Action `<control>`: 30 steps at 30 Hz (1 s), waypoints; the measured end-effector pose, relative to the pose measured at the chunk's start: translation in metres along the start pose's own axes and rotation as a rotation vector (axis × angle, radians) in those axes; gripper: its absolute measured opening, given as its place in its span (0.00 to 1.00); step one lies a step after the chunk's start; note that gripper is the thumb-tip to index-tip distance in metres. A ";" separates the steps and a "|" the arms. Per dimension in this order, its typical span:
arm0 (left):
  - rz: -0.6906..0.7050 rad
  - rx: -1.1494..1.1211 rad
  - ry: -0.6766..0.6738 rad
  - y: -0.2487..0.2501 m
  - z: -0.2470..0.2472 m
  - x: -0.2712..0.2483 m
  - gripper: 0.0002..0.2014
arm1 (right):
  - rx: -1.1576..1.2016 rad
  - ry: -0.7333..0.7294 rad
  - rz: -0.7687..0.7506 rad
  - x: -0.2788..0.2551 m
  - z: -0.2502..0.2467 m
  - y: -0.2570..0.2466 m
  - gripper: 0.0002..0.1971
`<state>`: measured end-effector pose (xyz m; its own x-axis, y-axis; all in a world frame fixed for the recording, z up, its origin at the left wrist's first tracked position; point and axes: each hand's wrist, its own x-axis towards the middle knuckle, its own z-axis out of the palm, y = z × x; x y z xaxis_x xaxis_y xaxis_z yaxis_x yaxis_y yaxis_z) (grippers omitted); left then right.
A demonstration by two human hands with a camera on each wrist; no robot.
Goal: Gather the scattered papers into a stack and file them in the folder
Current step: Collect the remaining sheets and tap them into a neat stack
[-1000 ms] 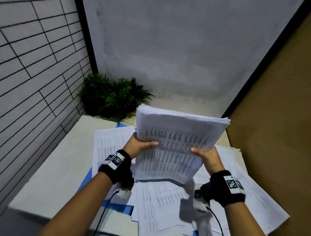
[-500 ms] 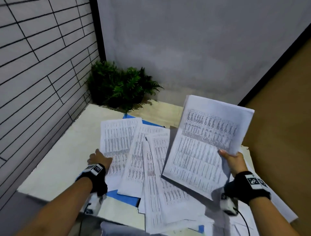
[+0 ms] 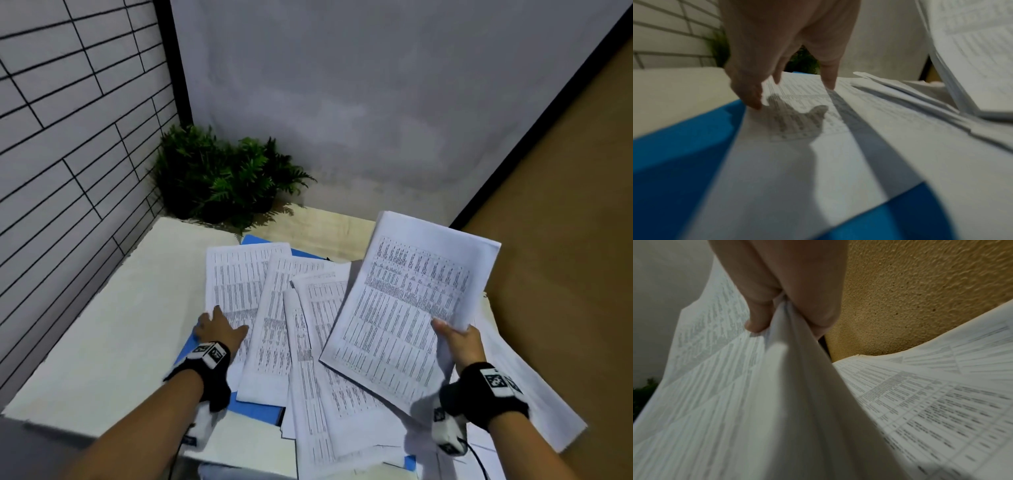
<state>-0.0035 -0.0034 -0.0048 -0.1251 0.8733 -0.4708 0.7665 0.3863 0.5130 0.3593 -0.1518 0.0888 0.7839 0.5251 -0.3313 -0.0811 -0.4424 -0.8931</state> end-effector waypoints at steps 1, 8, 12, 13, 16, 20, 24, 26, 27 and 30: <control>-0.085 -0.009 0.008 0.003 0.001 -0.002 0.45 | 0.004 0.004 0.002 -0.001 -0.001 0.002 0.13; -0.234 -0.294 -0.061 0.003 0.012 0.001 0.45 | -0.005 0.038 0.032 -0.005 -0.013 0.013 0.13; -0.022 -0.363 -0.321 0.014 0.020 -0.013 0.24 | -0.001 0.034 0.053 -0.010 -0.014 0.015 0.13; -0.008 -0.354 -0.350 0.017 0.022 -0.018 0.24 | -0.007 0.033 0.058 -0.011 -0.014 0.015 0.12; -0.047 -0.360 -0.255 0.016 0.026 -0.022 0.22 | -0.018 0.035 0.058 -0.017 -0.014 0.013 0.12; 0.002 -0.501 -0.070 0.007 0.012 -0.025 0.17 | -0.001 0.034 0.068 -0.025 -0.017 0.012 0.16; 0.141 -0.490 0.095 -0.001 -0.007 -0.015 0.24 | 0.028 0.040 0.059 -0.034 -0.020 0.007 0.09; 0.127 -0.447 0.099 -0.003 -0.014 -0.006 0.27 | 0.029 0.037 0.048 -0.038 -0.020 0.006 0.09; 0.102 -0.420 0.064 -0.001 -0.017 -0.005 0.28 | 0.031 0.033 0.046 -0.039 -0.020 0.006 0.09; 0.099 -0.347 -0.120 -0.009 -0.006 0.010 0.37 | -0.002 0.043 0.053 -0.040 -0.020 0.008 0.11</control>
<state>-0.0149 0.0035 -0.0097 0.0291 0.8786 -0.4766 0.5096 0.3971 0.7633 0.3398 -0.1903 0.1011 0.8045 0.4690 -0.3644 -0.1220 -0.4700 -0.8742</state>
